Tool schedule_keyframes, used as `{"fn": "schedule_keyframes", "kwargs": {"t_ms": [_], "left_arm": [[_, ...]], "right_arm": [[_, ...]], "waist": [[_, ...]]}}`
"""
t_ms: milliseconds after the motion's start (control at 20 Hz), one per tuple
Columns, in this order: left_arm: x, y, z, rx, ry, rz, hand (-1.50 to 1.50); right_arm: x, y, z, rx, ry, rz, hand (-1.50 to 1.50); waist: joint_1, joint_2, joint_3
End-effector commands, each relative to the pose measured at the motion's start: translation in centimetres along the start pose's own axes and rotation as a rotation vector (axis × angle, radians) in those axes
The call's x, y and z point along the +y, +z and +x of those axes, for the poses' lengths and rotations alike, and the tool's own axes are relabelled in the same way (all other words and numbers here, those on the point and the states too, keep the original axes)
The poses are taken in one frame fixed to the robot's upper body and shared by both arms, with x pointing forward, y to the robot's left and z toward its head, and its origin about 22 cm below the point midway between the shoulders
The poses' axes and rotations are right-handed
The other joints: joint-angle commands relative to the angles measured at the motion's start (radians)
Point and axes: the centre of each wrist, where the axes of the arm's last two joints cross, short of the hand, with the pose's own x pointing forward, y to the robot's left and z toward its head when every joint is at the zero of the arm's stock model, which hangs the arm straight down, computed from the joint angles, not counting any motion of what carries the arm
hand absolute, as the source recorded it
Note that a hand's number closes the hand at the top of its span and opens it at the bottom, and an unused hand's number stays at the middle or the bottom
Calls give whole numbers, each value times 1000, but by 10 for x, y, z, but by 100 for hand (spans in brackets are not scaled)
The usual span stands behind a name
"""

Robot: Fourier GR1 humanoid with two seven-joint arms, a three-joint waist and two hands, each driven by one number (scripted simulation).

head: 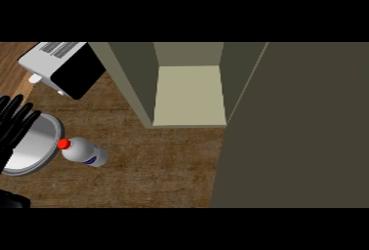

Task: Pick up the bottled water, place it into the cabinet and close the cabinet

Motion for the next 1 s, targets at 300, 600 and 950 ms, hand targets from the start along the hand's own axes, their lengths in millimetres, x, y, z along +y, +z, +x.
{"fn": "schedule_keyframes", "kwargs": {"t_ms": [300,600,950], "left_arm": [[18,-16,-66,61,-12,-11,-150],[15,-16,-110,59,-17,-6,-150],[10,0,-152,101,-37,33,-150]], "right_arm": [[9,21,27,-78,11,-27,-150],[1,28,43,-66,34,-15,-150],[6,31,44,-71,22,7,-150]], "waist": [[1,-1,0],[-4,0,-1],[-4,-2,-1]]}}
